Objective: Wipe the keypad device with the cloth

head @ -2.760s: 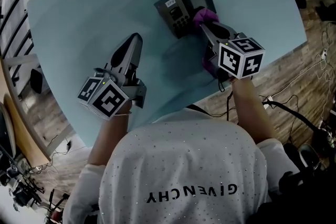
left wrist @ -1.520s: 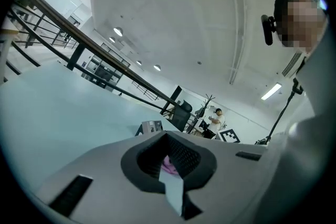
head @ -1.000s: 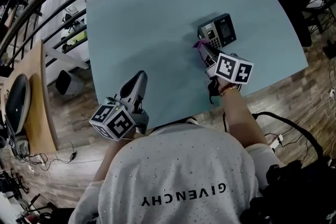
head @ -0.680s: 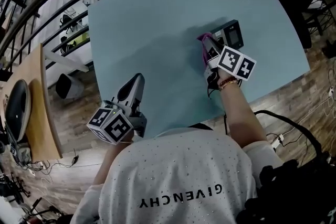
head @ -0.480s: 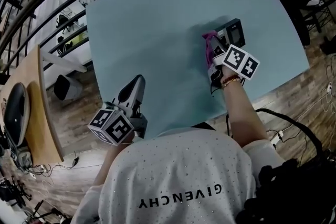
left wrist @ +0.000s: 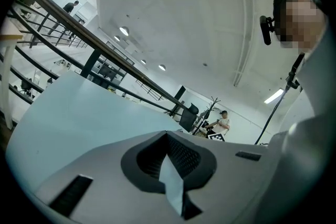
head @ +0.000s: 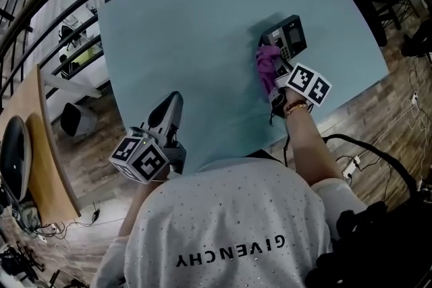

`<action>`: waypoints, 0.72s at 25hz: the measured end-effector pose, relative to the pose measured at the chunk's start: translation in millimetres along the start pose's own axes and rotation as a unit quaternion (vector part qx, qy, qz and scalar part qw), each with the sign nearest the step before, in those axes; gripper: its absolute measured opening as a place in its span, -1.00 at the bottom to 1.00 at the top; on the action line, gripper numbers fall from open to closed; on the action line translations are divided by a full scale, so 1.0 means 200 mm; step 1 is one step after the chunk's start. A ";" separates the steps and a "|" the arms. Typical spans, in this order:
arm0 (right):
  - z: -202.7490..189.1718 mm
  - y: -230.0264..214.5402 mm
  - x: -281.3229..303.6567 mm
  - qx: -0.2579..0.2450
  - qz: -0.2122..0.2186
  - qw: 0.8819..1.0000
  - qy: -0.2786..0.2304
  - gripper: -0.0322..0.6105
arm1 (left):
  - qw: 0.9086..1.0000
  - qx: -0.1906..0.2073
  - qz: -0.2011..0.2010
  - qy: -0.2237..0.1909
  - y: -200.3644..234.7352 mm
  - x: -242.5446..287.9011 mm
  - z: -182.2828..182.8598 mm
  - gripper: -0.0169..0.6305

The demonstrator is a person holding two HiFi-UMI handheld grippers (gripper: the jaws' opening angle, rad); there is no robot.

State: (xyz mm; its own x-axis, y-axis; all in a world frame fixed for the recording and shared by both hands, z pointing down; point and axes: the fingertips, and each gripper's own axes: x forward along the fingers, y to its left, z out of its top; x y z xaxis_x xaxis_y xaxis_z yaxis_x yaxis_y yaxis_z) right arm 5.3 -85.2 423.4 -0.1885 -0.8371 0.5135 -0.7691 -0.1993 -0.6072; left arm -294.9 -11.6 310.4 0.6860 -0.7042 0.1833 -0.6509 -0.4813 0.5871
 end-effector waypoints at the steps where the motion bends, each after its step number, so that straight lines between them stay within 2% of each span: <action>1: -0.01 -0.02 0.00 -0.003 -0.006 1.000 0.005 -0.81 | 1.000 0.000 -0.003 0.000 0.00 0.00 0.00 -0.95; 9: -0.15 -0.13 -0.09 0.008 -0.045 0.999 0.027 -0.81 | 1.000 -0.006 -0.023 -0.006 0.00 0.00 -0.02 -0.95; 18: -0.18 -0.27 -0.30 -0.010 -0.075 0.996 0.049 -0.81 | 0.998 -0.024 -0.058 -0.004 -0.12 0.15 -0.07 -0.95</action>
State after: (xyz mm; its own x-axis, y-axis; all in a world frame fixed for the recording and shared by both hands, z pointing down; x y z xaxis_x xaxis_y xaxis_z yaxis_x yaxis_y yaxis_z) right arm 35.8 -5.8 446.6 -0.1290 -0.7445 0.6551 -0.8048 -0.3073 -0.5078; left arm -254.2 -14.1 314.1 0.7533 -0.6491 0.1059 -0.5506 -0.5344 0.6413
